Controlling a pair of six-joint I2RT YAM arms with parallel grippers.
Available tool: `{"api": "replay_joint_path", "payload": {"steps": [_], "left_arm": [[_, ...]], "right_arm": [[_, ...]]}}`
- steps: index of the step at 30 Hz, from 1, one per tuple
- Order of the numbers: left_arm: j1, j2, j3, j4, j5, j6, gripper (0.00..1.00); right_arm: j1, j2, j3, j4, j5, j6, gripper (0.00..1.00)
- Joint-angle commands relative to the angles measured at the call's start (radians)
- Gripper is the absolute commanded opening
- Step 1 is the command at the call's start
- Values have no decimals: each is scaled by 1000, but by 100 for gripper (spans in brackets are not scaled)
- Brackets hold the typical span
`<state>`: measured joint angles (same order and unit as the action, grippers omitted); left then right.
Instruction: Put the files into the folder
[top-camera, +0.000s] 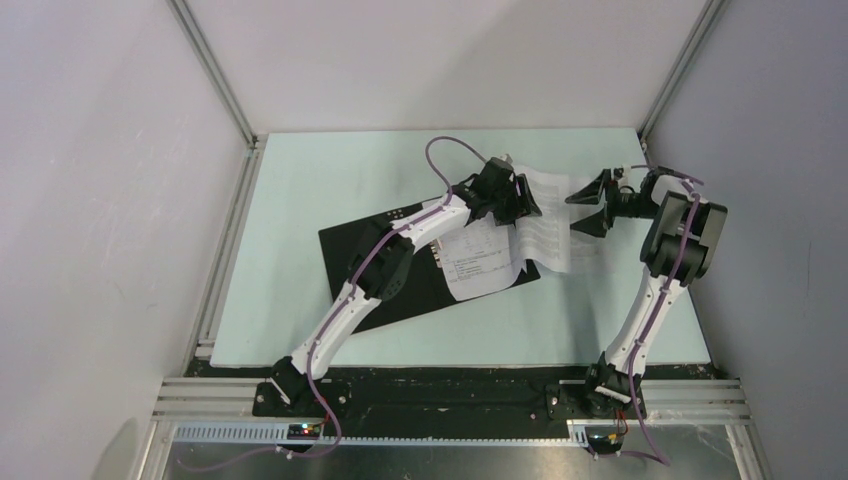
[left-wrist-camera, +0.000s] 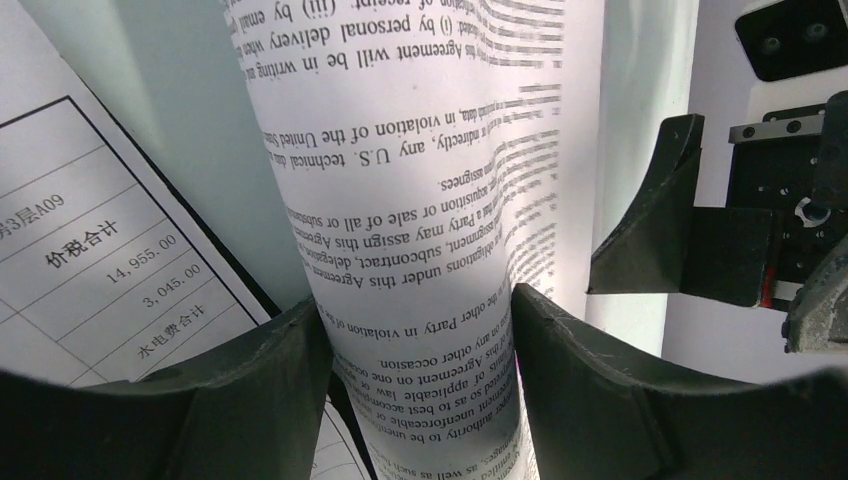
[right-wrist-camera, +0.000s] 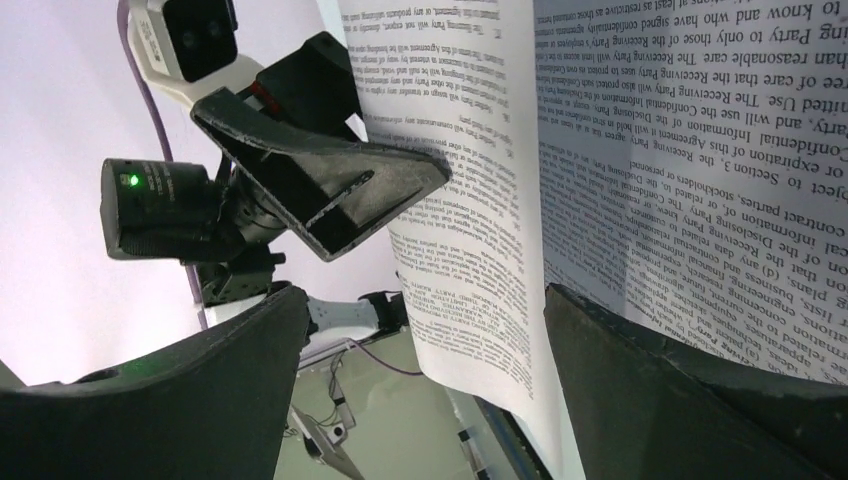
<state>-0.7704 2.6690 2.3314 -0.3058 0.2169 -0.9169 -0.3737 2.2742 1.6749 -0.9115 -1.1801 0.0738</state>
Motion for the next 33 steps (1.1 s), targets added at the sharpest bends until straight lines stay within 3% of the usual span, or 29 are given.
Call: {"api": "replay_joint_path", "payload": {"steps": [1,6,12,18,22,27,33], "left_arm": [[-2,1,-19,20,9,3,69],[2,-5,-27,24,18,12,70],[3,-7,-47,53,49,16,71],[12,-13,-60,58,54,25,71],[17,-13,-64,62,66,19,71],[25,-9,-83,110,139,-22,71],[29,-11,-109,181,215,-77,71]], "right_arm": [[-9,-15,24,-99,-49,-118,93],[19,0,-1,-62,127,-109,91],[23,21,4,-4,-68,-26,88],[21,-29,-22,-48,263,-50,90],[23,-63,-71,-46,349,-59,92],[57,-32,-77,-24,316,-51,95],[90,33,-50,-1,153,-1,98]]}}
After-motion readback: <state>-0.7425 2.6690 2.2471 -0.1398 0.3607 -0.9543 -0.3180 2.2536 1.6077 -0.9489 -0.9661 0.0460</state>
